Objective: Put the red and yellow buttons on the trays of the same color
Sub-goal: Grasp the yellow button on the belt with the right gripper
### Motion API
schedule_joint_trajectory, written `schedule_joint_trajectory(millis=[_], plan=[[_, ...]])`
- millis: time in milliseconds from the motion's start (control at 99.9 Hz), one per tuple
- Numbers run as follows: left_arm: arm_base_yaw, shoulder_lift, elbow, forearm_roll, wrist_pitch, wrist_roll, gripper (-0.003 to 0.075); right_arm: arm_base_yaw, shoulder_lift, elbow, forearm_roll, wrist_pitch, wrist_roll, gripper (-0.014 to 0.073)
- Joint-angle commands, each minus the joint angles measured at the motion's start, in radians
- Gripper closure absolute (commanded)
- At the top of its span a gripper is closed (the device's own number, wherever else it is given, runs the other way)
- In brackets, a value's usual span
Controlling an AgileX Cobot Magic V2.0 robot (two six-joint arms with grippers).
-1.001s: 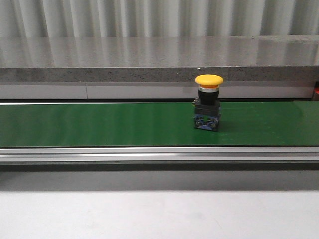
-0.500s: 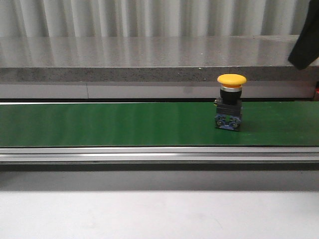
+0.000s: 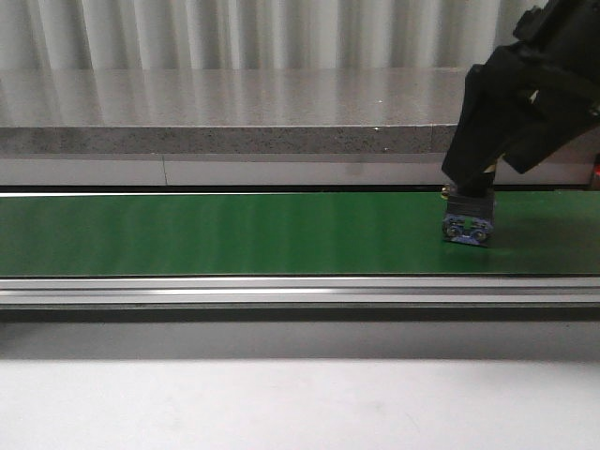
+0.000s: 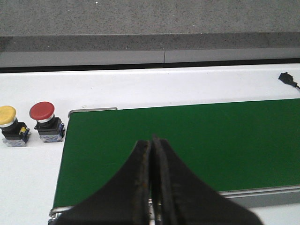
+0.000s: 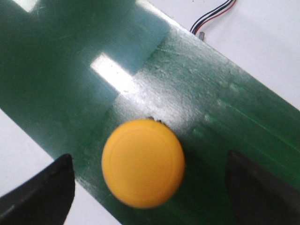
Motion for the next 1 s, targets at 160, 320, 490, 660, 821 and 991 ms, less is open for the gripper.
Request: schedule_joint_trajectory(millis=[160,320,490,660,821,991], plan=[[-0.009,0.001,-0.03,-0.017,-0.073,0.001,0.074,0.008,0.005,-0.025,0.032,-0.06,0.001,0.0284],[-0.009,0.001,-0.03,-0.017,-0.073,0.001,0.074,0.008,-0.006,-0.025,0.032,-0.044,0.02,0.0398],[-0.009,0.001,-0.03,-0.017,-0.073,0.001,0.074,0.008,-0.055,-0.025,-0.074,-0.011,0.163,0.0398],[-0.009,0.001,-0.03,-0.017,-0.073,0.001,0.074,-0.02,-0.14,-0.02,-0.279,0.02,0.445,0.0398],[-0.009,0.001,-0.03,-0.017,-0.073,0.001,0.074,-0.083,-0.236,0.03,-0.4,0.038,0.617,0.0398],[-0.009,0.001,-0.03,-0.017,-0.073,0.001,0.074,-0.215,-0.339,0.119,-0.442,0.041,0.688,0.0398]])
